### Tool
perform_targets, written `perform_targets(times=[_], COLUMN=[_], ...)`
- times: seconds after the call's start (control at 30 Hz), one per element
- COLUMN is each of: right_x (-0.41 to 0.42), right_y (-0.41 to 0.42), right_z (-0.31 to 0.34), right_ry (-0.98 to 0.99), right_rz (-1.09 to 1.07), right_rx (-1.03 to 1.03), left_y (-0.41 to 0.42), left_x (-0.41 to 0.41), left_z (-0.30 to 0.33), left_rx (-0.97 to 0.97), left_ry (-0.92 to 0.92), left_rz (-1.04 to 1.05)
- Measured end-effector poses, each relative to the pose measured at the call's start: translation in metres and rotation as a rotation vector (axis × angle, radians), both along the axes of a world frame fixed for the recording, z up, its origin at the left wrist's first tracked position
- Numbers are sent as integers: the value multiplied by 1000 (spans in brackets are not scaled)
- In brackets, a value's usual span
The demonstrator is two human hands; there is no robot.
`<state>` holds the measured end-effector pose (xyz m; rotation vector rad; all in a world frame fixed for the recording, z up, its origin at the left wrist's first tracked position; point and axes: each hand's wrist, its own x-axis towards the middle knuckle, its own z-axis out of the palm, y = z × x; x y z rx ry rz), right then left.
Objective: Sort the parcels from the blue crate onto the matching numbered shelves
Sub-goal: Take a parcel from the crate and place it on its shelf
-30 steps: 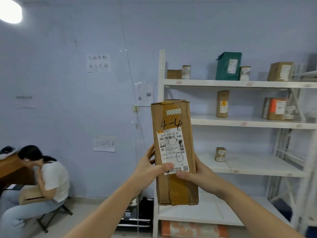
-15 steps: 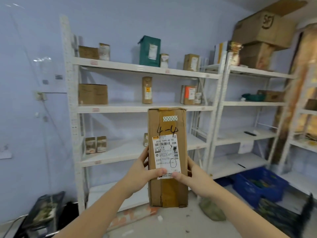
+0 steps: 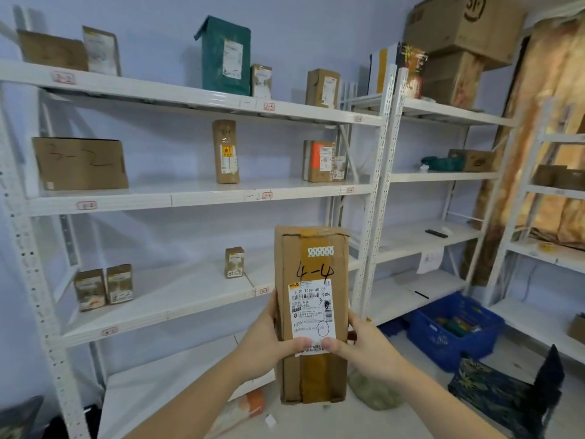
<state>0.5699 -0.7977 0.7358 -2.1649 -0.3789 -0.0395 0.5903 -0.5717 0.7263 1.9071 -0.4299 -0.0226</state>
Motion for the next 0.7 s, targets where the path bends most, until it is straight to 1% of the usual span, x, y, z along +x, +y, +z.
perform_targets(times=[0.13,0.3,0.43,0.53,0.7], right_x=[56,133,205,262,354], right_y=[-24,-83,-145,-189,-237], right_z=[1,-13,-30,-38,-43], right_ry=[-31,-7,29,55,97], right_rz=[-85,-134,-144,-123,-80], right_rx=[19,-3,21,-11,-53], left_y=[-28,-89,-147,-189,-233], left_x=[66,149,221,270,345], left_z=[6,1,-12,-19,-28], left_rx=[19,44,50,42,60], left_ry=[-1,28,65,71,65], left_rz=[-64,-106,-89,-66,-39])
